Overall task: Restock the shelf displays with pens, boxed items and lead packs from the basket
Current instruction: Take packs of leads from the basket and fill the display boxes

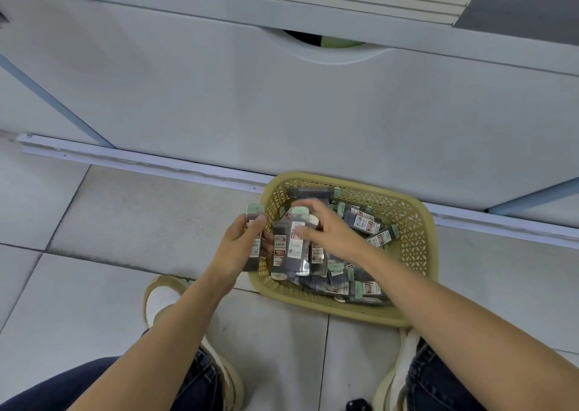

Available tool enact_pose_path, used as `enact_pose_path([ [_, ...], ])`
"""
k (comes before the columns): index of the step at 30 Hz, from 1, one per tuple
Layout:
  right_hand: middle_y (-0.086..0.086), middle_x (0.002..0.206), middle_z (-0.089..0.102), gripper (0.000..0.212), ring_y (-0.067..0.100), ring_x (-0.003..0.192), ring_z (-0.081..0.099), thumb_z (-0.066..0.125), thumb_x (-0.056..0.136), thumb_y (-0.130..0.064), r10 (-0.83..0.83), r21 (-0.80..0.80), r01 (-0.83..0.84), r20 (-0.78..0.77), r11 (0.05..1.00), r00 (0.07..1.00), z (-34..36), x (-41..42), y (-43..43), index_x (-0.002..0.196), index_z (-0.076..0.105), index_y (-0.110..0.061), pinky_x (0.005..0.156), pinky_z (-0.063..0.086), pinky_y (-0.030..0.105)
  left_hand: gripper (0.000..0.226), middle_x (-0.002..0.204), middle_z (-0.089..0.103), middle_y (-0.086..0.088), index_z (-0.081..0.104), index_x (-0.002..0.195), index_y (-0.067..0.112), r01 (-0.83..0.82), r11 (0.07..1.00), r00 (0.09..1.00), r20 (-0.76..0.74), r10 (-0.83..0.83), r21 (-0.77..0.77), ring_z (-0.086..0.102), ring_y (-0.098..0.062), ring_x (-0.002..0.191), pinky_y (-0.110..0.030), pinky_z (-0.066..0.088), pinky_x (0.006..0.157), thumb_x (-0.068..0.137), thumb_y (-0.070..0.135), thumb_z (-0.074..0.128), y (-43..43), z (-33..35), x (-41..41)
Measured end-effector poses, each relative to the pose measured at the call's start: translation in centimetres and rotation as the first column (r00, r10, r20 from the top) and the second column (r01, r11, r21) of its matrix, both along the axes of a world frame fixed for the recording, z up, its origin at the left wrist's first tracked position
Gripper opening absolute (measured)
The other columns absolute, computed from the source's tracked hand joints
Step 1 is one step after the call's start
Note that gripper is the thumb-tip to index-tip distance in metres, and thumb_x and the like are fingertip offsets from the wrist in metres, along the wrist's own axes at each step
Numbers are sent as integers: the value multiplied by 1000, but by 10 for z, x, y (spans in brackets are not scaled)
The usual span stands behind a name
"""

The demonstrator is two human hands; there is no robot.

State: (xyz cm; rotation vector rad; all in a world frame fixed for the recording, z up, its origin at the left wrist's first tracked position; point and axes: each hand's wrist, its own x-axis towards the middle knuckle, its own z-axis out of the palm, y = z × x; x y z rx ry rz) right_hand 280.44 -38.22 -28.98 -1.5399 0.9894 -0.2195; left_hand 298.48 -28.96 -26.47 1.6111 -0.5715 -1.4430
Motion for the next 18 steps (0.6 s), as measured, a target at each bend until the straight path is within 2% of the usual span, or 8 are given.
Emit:
enact_pose_path([
  [3,-15,122,62,50,2,110,61,70,88,-21,-82,109,64,163,992,983,18,13,-3,132,49,-29,93,52,26,57,101,74,-6,57,119,12,85,995,995,-53,-83,47,71,-24,91,-37,59,79,77,46,72,-2,1,-6],
  [5,-9,123,63,49,11,111,63,71,87,-17,-69,101,47,231,994,971,24,27,-1,130,52,-30,97,52,36,61,106,74,-11,59,120,13,152,985,979,-152,-139,77,72,-27,95,-40,59,82,70,44,77,-2,4,-6],
  [8,-12,127,59,40,10,116,59,65,92,-22,-2,46,-10,268,999,964,28,41,1,128,55,-35,99,50,33,37,88,75,-10,66,103,10,134,990,945,-307,-113,47,73,-21,75,-29,58,61,74,31,74,-2,6,3],
  [11,-17,130,58,31,2,121,53,54,98,-31,-6,26,-1,250,1000,968,26,39,-5,129,55,-39,100,46,25,25,74,70,-3,66,91,12,154,988,952,-272,-140,29,66,-14,61,-24,54,55,77,31,72,0,2,13],
  [13,-11,129,57,30,7,118,53,52,99,-29,-86,-10,89,172,996,981,16,32,-11,127,55,-35,99,47,28,25,72,66,-3,64,88,11,132,991,973,-196,-123,33,61,-12,58,-23,52,55,79,33,70,0,-4,19],
  [15,-10,122,58,32,9,113,55,54,97,-25,-123,-73,124,20,990,992,2,26,-15,129,53,-26,93,47,23,23,71,65,-4,63,87,9,47,999,981,-191,-41,24,60,-12,57,-21,51,52,82,31,67,1,-9,24],
  [16,-7,123,57,36,12,114,55,56,96,-26,-84,-100,74,-96,992,992,-6,24,-14,132,50,-21,92,46,21,22,71,66,-4,64,87,8,13,1000,980,-198,-8,24,61,-12,57,-21,52,52,83,29,66,2,-12,26],
  [18,3,133,52,54,19,121,52,62,93,-33,25,-122,-70,-341,990,940,-23,24,-10,139,42,-14,99,45,30,22,71,67,-5,64,90,4,-11,999,981,-194,17,32,61,-13,58,-22,53,55,85,26,66,5,-16,28],
])
